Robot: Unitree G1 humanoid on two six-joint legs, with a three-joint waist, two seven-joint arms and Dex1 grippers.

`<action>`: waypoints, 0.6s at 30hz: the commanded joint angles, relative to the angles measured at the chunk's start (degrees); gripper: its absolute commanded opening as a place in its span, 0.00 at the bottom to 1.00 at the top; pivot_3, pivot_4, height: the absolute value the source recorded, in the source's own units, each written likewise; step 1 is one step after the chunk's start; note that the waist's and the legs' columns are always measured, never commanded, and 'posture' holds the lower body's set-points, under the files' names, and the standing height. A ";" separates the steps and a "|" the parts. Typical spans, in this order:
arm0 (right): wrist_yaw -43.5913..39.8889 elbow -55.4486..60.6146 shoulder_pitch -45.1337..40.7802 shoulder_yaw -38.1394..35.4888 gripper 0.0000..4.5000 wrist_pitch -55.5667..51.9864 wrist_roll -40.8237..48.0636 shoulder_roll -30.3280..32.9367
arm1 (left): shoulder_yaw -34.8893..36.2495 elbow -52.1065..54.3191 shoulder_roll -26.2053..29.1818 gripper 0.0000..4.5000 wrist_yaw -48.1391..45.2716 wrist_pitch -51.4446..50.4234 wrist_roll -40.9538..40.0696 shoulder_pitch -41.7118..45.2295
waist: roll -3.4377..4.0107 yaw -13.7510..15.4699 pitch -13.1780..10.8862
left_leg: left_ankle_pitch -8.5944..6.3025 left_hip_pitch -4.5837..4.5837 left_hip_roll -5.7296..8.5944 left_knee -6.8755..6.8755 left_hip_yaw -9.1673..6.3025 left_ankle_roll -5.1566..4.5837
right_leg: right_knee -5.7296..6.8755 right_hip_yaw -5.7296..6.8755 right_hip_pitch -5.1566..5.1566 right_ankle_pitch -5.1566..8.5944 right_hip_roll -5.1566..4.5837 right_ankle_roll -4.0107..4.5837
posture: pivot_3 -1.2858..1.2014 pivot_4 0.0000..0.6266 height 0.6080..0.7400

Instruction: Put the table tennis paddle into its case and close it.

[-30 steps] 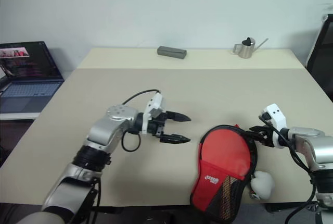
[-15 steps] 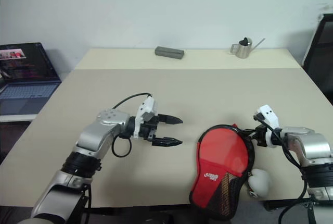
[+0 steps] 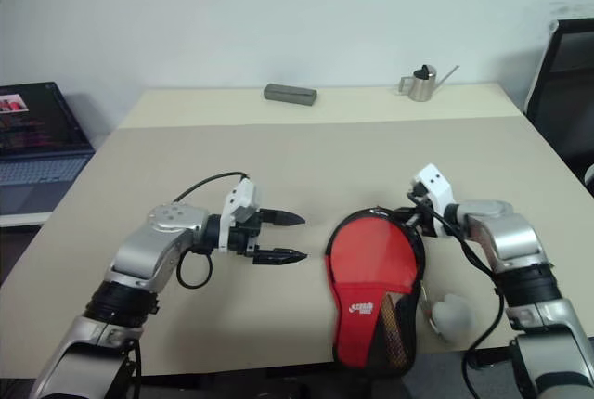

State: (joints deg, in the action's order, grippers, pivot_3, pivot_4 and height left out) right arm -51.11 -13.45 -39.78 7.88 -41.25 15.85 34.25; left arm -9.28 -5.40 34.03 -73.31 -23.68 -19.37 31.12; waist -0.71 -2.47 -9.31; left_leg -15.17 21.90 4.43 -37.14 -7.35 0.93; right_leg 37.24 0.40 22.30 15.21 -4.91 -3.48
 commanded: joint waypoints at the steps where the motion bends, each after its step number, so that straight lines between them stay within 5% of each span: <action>1: 0.62 -4.71 -5.19 -0.10 0.01 5.23 -2.25 -2.06 | 1.74 2.82 0.71 0.95 0.48 -0.21 -1.36 -0.31 | 0.01 0.24 0.00 | 0.00 0.01 -0.01 0.00 -0.01 0.00 | -0.02 0.01 0.00 0.00 0.00 0.00 | 0.52 0.24 1.00; 18: 1.25 -27.04 -16.48 -0.41 0.01 18.59 -9.28 -8.71 | 1.21 3.10 0.66 0.95 1.38 -0.19 -1.24 -0.71 | 0.04 0.32 -0.02 | 0.02 0.02 -0.01 0.07 0.03 0.03 | -0.02 -0.01 0.08 0.00 0.00 0.01 | 0.52 0.24 1.00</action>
State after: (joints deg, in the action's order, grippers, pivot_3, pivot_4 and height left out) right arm -50.56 -40.41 -53.66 9.28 -25.30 6.69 25.63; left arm -8.98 -4.50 34.35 -71.94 -24.34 -19.86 30.13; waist -0.68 -2.14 -9.33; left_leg -15.16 21.92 4.42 -37.07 -7.31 0.96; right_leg 37.22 0.38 22.39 15.21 -4.91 -3.47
